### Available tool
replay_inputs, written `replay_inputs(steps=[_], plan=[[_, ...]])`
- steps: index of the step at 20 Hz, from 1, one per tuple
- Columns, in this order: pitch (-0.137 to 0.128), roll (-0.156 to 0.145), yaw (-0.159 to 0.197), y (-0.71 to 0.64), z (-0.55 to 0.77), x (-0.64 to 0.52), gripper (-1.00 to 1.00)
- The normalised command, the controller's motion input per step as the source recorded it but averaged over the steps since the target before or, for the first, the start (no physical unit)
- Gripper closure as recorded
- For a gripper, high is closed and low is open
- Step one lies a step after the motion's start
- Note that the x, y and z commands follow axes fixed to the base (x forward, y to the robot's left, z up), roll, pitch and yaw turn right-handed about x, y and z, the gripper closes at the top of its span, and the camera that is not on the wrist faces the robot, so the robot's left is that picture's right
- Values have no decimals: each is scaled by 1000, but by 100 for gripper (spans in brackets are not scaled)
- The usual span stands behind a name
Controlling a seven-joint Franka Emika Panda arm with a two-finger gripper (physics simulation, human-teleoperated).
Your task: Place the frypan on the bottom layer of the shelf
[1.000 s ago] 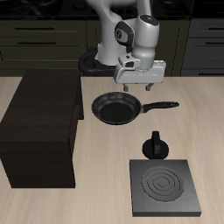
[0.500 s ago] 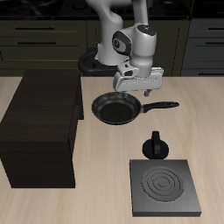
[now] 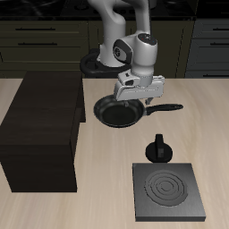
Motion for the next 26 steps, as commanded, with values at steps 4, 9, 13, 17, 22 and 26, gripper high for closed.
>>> replay_inputs(steps=[4, 9, 13, 17, 22, 26], plan=[[51, -6, -6, -46, -178, 135, -100], [69, 9, -21, -27, -191, -2, -100], [123, 67, -60, 55, -267, -6, -100], [10, 42, -24, 40, -20, -78, 100], [-1, 8, 4, 9, 29, -30, 100], [-13, 13, 31, -35, 32, 30, 100]])
